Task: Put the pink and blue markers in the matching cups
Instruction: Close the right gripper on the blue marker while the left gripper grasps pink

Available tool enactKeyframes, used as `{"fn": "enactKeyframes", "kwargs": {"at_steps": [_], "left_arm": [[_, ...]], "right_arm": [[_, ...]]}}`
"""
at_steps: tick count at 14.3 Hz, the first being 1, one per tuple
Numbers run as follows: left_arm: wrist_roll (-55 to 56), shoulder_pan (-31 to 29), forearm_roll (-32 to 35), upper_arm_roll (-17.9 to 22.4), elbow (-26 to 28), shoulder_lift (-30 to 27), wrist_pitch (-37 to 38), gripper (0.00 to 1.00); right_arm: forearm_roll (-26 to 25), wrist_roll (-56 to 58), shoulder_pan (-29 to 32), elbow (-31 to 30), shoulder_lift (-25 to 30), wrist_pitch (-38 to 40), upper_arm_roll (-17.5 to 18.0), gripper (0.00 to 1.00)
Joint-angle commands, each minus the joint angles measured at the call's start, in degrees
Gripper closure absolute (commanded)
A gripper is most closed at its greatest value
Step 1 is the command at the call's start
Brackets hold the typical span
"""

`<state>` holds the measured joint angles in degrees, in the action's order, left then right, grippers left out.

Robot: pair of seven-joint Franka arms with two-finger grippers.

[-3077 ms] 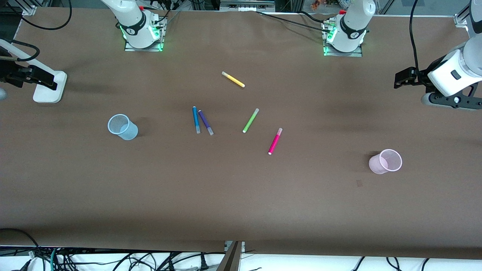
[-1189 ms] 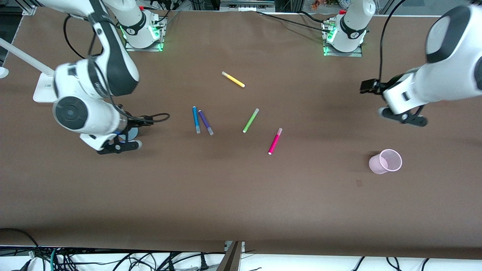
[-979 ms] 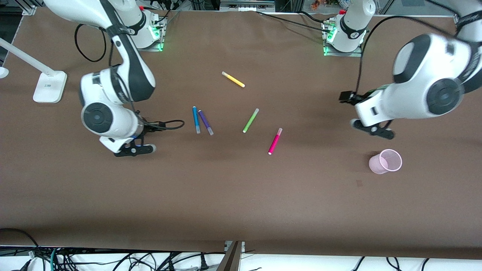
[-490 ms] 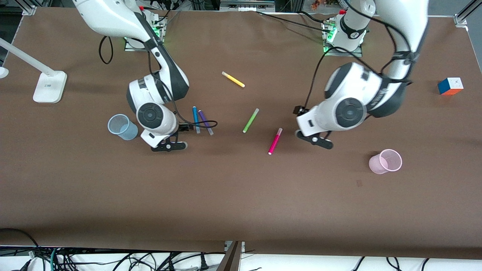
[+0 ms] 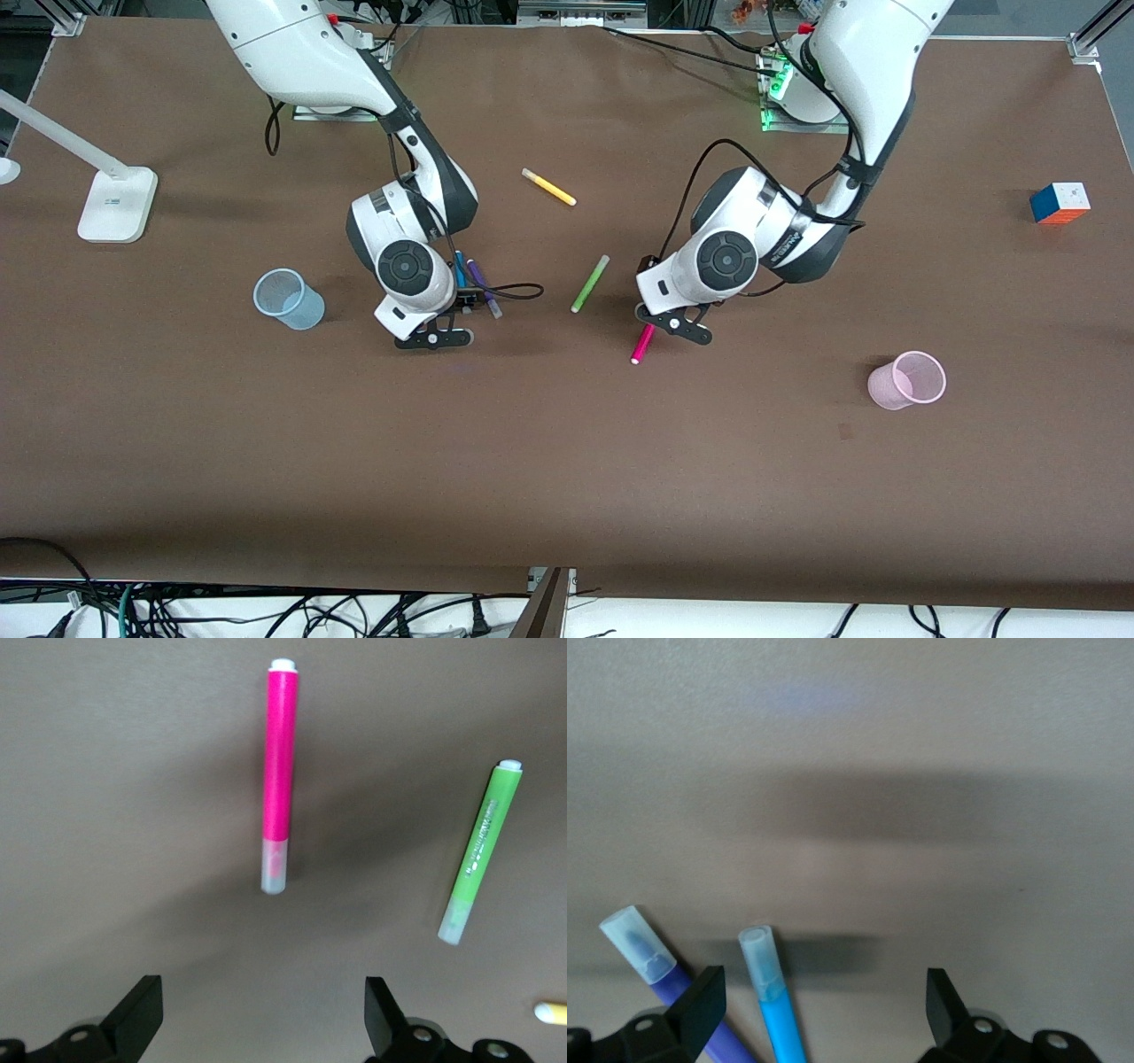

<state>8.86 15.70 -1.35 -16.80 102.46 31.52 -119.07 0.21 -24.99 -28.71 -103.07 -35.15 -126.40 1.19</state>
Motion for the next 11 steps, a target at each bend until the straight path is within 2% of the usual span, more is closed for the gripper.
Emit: {"fn": "enactKeyframes", "kwargs": {"at_steps": [1,4,6,7,8,9,10,11], "left_arm": [[1.07,0.91,1.08,0.36,2.05,1.07,-5.54,0.00],[1.07,1.52,3.96,0.28,1.96,4.50,-11.60,0.00],[1.16,1.61,6.08,0.28,1.87,5.74,-13.02,0.02],[1.16,1.61,6.27,0.28,1.78,5.83,-13.46,0.10],[1.16,1.61,6.35,0.36,1.70,5.83,-13.47,0.19],[1.16,1.61,6.36,0.36,1.69,5.92,-13.47,0.26],[1.16,1.79,6.36,0.45,1.69,6.18,-13.55,0.31],[1.16,1.79,7.66,0.36,1.35,6.88,-13.81,0.33]], "right_arm": [[0.23,-0.94,-1.09,-1.69,0.17,-2.35,-0.49,0.00],[0.14,-0.94,-1.00,-3.19,0.17,-4.37,-0.49,0.00],[0.06,-0.94,-1.00,-3.19,0.17,-4.46,-0.49,0.06],[-0.03,-0.94,-1.00,-3.19,0.17,-4.81,-0.49,0.15],[-0.12,-0.94,-1.09,-3.19,0.08,-4.82,-0.49,0.35],[-0.21,-0.94,-1.09,-3.19,0.17,-4.82,-0.49,0.52],[-0.21,-0.94,-1.09,-3.19,0.08,-4.82,-0.49,0.61],[-0.21,-0.94,-1.09,-3.19,-0.01,-4.90,-0.49,0.65]]}}
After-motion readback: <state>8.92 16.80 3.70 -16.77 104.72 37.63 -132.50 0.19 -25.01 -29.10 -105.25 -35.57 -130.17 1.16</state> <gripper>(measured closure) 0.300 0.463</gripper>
